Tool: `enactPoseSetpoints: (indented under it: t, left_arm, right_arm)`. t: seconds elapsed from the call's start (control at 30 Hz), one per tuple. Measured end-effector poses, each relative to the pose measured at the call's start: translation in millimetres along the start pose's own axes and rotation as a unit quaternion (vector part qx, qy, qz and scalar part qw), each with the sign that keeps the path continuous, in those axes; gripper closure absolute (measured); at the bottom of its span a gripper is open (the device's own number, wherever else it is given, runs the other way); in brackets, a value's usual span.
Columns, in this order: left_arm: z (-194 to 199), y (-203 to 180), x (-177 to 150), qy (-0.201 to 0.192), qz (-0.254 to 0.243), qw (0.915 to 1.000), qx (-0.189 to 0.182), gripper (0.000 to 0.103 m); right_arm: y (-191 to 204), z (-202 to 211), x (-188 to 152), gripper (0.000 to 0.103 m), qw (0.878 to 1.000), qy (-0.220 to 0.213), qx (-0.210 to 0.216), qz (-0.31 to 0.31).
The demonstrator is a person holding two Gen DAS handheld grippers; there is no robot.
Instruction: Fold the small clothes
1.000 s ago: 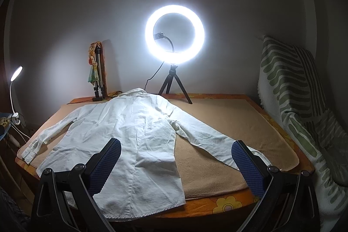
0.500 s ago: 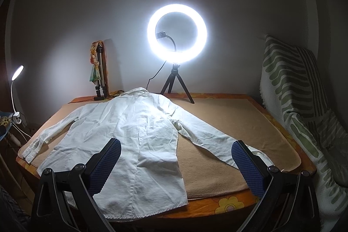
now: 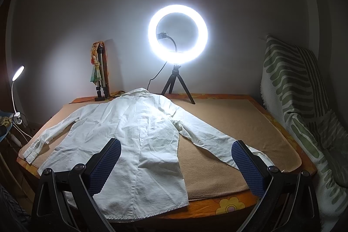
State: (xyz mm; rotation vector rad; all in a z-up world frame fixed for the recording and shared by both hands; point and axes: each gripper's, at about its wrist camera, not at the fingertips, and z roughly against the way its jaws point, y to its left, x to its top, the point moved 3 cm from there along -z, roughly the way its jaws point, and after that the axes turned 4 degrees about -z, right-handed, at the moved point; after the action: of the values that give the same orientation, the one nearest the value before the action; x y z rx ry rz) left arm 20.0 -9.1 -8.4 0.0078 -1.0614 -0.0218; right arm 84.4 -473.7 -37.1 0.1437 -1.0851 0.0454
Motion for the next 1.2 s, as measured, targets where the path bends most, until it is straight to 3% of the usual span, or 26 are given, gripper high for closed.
enactPoseSetpoints:
  t: [1.2]
  left_arm:
    - [-8,12,-2,0.007,0.001,0.9999,0.010,0.001]
  right_arm:
    - [15,-10,6,0.000,1.000,0.001,0.015,0.011]
